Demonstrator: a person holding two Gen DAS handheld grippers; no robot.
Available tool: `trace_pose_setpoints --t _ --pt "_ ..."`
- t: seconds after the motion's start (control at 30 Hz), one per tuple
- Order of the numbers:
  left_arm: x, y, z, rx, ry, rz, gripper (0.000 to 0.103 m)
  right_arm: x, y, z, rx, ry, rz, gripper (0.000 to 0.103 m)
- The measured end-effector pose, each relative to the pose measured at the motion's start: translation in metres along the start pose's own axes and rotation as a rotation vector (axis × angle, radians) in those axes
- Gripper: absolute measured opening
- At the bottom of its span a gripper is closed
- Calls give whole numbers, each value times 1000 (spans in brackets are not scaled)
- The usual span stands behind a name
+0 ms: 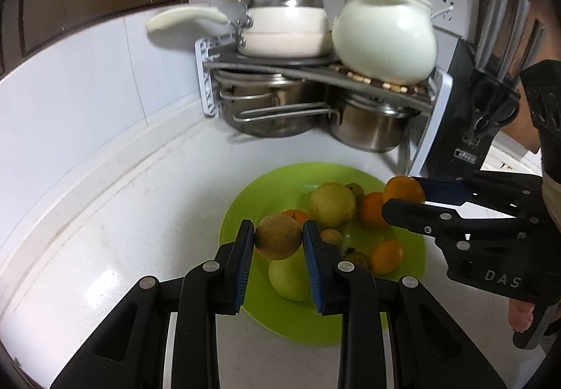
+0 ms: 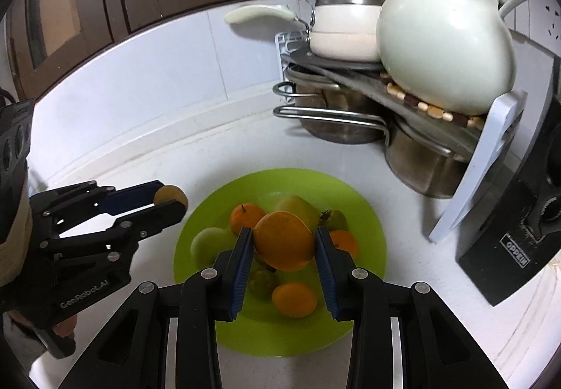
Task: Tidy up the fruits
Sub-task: 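Carry the yellow fruit and orange with both tools onto the green plate, then open both tools to release the fruits on the plate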
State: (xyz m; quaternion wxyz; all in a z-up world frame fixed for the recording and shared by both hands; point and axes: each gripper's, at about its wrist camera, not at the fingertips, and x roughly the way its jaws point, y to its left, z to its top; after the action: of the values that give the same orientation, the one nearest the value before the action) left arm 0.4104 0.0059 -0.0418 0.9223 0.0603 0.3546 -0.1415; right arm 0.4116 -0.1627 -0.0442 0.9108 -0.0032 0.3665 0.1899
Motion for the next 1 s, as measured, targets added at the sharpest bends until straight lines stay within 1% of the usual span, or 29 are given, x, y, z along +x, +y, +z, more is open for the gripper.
trace_pose_setpoints --t 0.27,0.37,0.43,0.47,0.53,0.63,0.73,0.77,0.8,0.83,0.87,0.9,1.0 --pt "23 5 -3 -23 61 -6 29 10 0 0 5 27 -8 36" --pt "24 6 -4 -30 64 -4 29 14 1 -1 7 37 -17 36" --pt "22 6 -5 -34 59 -4 31 16 -1 -2 18 39 -22 37" --pt "21 7 -5 -36 57 -1 34 16 -1 -2 19 42 -24 37" --pt "17 6 -6 -42 52 4 34 17 -2 -3 22 48 -34 38" --pt "8 4 -7 -45 40 20 36 13 -2 -5 27 43 -42 41" --pt "-8 1 -10 -46 19 44 41 5 0 -8 28 32 -55 42" --pt "-13 1 -10 -47 16 55 44 1 1 -9 29 27 -60 42" --pt "-18 0 -11 -48 11 69 46 -4 3 -11 31 16 -64 43" --pt "-24 0 -12 -51 2 78 47 -10 4 -12 34 3 -71 46" --pt "-31 1 -13 -57 -6 81 50 -14 6 -14 36 -4 -78 49" --pt "-37 0 -15 -60 -8 86 53 -21 8 -16 41 -18 -86 49" --pt "-54 -3 -17 -52 -22 113 57 -40 15 -19 54 -49 -99 50"
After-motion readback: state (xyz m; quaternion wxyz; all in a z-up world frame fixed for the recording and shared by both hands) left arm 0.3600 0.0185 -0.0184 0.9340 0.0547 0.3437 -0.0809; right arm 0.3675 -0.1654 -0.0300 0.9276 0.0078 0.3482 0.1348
